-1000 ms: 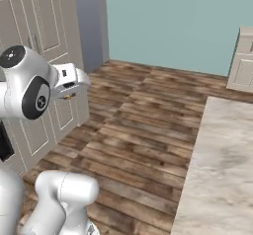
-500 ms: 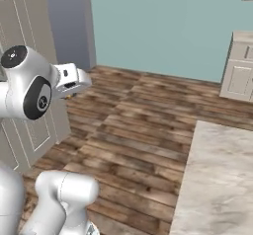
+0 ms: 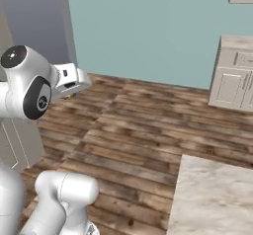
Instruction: Place one lemon and one steak in each tupperware on the nearby counter, to pack two identical lunches.
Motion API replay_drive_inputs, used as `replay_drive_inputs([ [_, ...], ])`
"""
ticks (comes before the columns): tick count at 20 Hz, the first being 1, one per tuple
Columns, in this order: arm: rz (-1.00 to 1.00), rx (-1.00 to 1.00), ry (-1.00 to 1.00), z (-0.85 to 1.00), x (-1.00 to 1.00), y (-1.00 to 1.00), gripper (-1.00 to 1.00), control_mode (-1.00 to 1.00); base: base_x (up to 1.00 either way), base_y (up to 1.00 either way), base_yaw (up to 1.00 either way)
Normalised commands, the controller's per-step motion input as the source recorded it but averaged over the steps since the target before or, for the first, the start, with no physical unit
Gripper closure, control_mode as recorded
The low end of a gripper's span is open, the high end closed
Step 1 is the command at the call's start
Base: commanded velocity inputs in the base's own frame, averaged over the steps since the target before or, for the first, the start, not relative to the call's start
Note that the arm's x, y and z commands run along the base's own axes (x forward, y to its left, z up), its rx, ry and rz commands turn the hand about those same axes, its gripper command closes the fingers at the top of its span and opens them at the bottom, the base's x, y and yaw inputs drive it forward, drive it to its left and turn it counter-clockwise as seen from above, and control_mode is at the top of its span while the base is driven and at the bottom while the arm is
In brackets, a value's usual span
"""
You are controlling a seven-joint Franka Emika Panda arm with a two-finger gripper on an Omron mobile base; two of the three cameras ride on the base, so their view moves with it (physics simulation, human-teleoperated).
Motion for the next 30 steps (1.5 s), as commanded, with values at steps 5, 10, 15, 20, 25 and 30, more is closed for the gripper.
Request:
replay_drive_inputs([
  [5,0.00,0.00,0.00,0.00,0.00,0.00,1.00,1.00,0.93,0.00,-0.24],
  [10,0.00,0.00,0.00,0.00,0.00,0.00,1.00,1.00,0.78,0.00,-0.31],
  [15,0.00,0.00,0.00,0.00,0.00,0.00,1.00,1.00,0.58,0.00,-0.42],
  [20,0.00,0.00,0.00,0.00,0.00,0.00,1.00,1.00,0.51,0.00,-0.43],
  [25,0.00,0.00,0.00,0.00,0.00,0.00,1.00,1.00,0.50,0.03,-0.39],
  [30,0.00,0.00,0.00,0.00,0.00,0.00,1.00,1.00,0.51,0.19,-0.37],
])
